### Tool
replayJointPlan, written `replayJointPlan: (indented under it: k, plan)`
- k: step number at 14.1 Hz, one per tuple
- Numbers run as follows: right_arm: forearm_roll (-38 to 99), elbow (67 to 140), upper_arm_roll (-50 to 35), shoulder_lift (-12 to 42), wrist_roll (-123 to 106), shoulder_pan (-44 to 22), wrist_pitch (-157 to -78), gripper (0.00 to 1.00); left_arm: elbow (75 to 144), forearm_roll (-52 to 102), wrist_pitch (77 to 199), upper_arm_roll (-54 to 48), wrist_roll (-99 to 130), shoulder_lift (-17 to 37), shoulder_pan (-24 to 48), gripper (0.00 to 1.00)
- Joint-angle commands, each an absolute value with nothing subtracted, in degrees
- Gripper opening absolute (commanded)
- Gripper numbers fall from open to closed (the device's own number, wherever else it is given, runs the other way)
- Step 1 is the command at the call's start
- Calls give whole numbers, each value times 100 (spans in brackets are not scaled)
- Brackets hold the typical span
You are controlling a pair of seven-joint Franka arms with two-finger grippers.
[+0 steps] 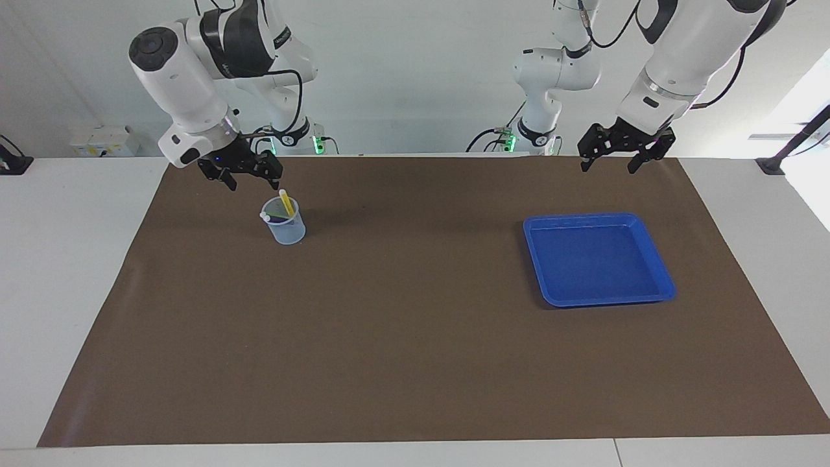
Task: Right arm passes pens to left for tray arrangement
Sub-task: 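Move the right gripper down to the cup and grasp the yellow pen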
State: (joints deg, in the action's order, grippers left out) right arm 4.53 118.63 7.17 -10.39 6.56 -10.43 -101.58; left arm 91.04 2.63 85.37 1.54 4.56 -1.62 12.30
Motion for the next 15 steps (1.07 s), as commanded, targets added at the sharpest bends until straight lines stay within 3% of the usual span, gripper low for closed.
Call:
replayJointPlan:
  k: [1,9,11,15]
  plan:
    - [554,12506,721,-1196,668,-1229,-10590,100,9281,264,8561,149,483,-325,1195,100]
    - [554,13139,721,-1248,343,-1257,-10669,100,9281,264,8561,149,483,-325,1195,100]
    - [545,13428,721,-1257,343,-1283,-11028,100,9281,264,8561,149,483,-325,1195,100]
    - [457,13684,721,-1353,255,-1450,-11127,93,9272,264,8561,149,483,-325,1195,100]
